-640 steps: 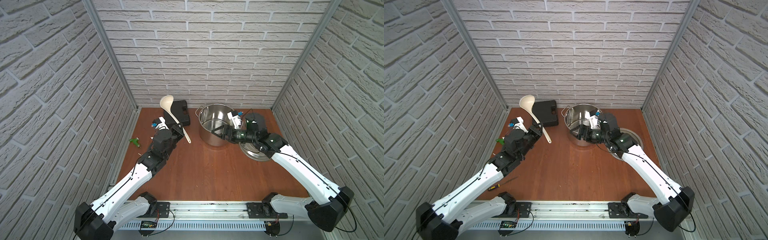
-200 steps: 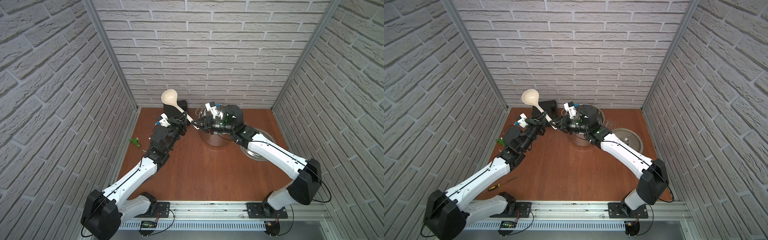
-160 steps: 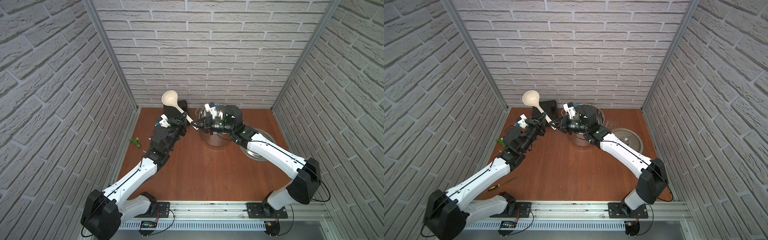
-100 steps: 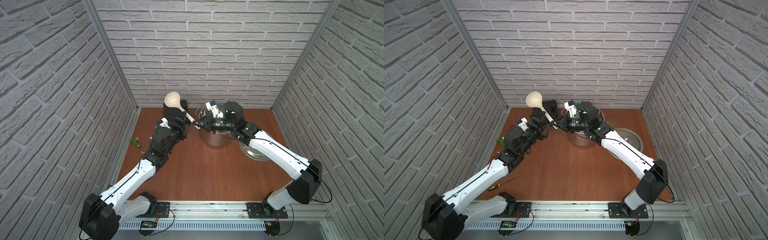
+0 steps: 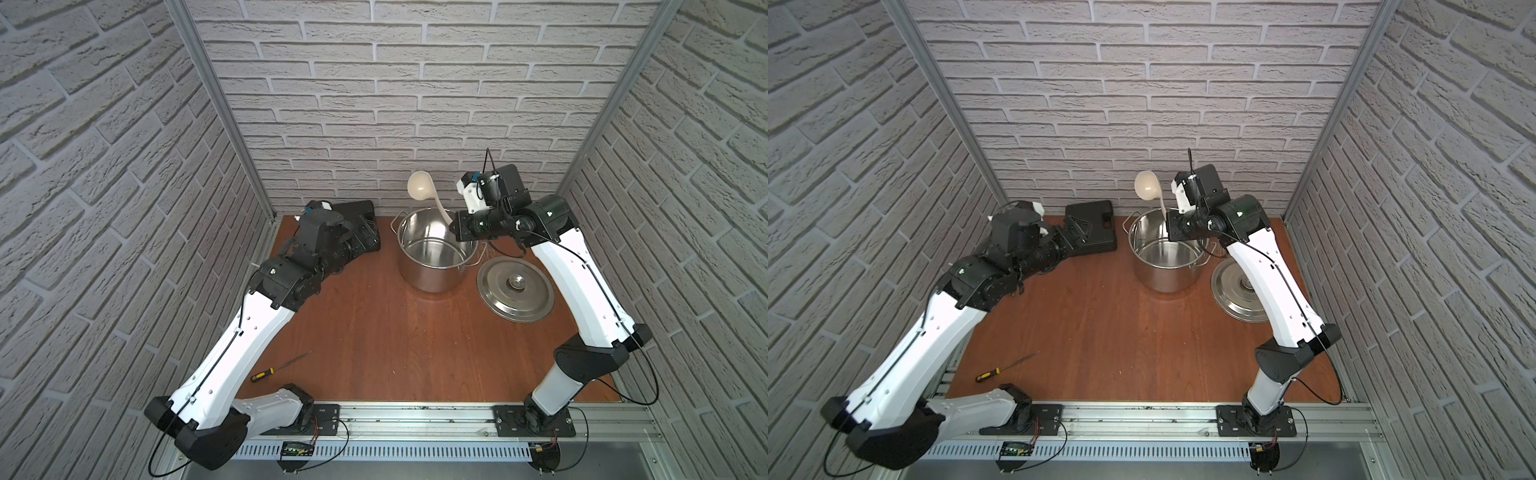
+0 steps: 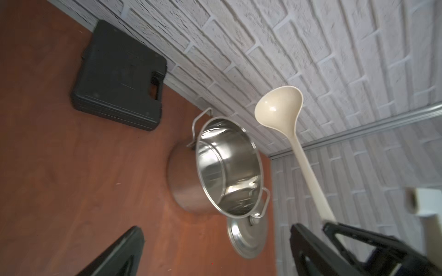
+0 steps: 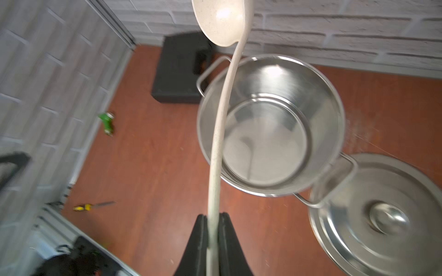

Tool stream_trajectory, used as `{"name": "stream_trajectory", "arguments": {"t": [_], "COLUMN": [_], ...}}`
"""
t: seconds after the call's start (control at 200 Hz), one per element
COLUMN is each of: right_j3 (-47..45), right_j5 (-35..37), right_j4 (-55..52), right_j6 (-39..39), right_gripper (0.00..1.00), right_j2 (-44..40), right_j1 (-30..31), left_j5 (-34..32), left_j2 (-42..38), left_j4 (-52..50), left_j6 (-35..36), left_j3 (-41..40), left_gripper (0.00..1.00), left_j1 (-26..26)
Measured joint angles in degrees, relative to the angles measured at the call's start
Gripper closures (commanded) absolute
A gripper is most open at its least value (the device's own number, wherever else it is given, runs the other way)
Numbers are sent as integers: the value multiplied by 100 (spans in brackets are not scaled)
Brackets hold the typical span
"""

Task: Stir the soup with a spoon
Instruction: Adjust the spoon, then stir the soup in the pan with a stick.

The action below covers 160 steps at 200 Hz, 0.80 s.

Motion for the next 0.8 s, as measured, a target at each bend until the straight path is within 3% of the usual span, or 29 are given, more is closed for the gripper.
{"name": "stream_trajectory", "arguments": {"t": [0.15,0.31,0.505,0.8], "right_j3": [-289,-328,-15,597], "right_j5": [632,1032,1322,1394], "right_j4": [-835,-1187,-1322,-1360], "right_j6": [-452,-719,-914,-938], "right_gripper": [97,98,98,98], "right_j2": [9,254,1108,2070], "right_j1": [4,7,7,166], "left_j5": [-922,-1397,-1517,-1521], "left_j2": [597,824,831,826], "left_j4": [-1119,-1392,-1204,-756], "left_j6": [1563,2479,2822,2791], "left_j3": [686,866,874,601], "left_gripper": [2,2,2,2], "left_j1": [-341,-374,-396,-531]}}
